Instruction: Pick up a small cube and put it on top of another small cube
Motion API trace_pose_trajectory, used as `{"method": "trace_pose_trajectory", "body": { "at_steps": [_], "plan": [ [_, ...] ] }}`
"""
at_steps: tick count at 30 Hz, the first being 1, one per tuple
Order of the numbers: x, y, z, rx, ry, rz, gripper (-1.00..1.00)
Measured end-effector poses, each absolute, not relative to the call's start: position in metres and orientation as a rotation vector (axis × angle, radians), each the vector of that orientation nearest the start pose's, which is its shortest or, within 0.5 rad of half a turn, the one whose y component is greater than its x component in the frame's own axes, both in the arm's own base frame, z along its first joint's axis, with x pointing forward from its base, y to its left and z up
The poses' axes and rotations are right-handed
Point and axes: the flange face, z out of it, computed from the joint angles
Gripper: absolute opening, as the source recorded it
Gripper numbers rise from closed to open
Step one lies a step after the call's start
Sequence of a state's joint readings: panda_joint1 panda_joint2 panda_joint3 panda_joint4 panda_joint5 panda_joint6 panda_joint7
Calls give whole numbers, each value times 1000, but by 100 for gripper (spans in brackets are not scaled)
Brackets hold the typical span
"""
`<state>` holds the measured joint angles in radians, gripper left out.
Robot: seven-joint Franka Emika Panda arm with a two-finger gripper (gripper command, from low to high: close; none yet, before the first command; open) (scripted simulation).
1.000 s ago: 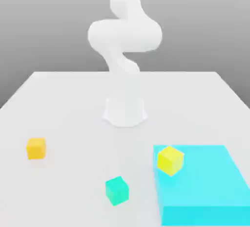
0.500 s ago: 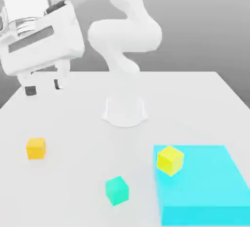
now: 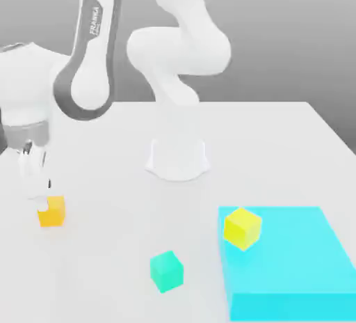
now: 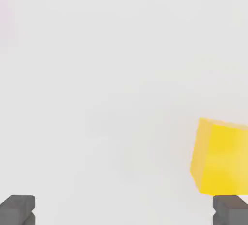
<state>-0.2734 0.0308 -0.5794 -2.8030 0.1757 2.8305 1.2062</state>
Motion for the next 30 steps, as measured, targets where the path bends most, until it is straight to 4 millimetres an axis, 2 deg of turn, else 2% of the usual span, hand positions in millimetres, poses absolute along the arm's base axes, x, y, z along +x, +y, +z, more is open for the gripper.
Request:
{"method": "trace_pose_trajectory", "body": {
  "at_steps": [1, 2, 9, 17, 18, 25, 30],
  "plan": [
    [229, -293, 196, -1340, 2822, -1, 0],
    [227, -293, 194, -1340, 2834, -7, 0],
    [229, -299, 176, -1351, 2848, -40, 0],
    [227, -293, 134, -1345, 2845, -14, 0],
    [226, -291, 129, -1343, 2844, -7, -100],
    [226, -291, 128, -1342, 2843, -7, -100],
    [229, -298, 155, -1352, 2848, -34, -100]
  ]
}}
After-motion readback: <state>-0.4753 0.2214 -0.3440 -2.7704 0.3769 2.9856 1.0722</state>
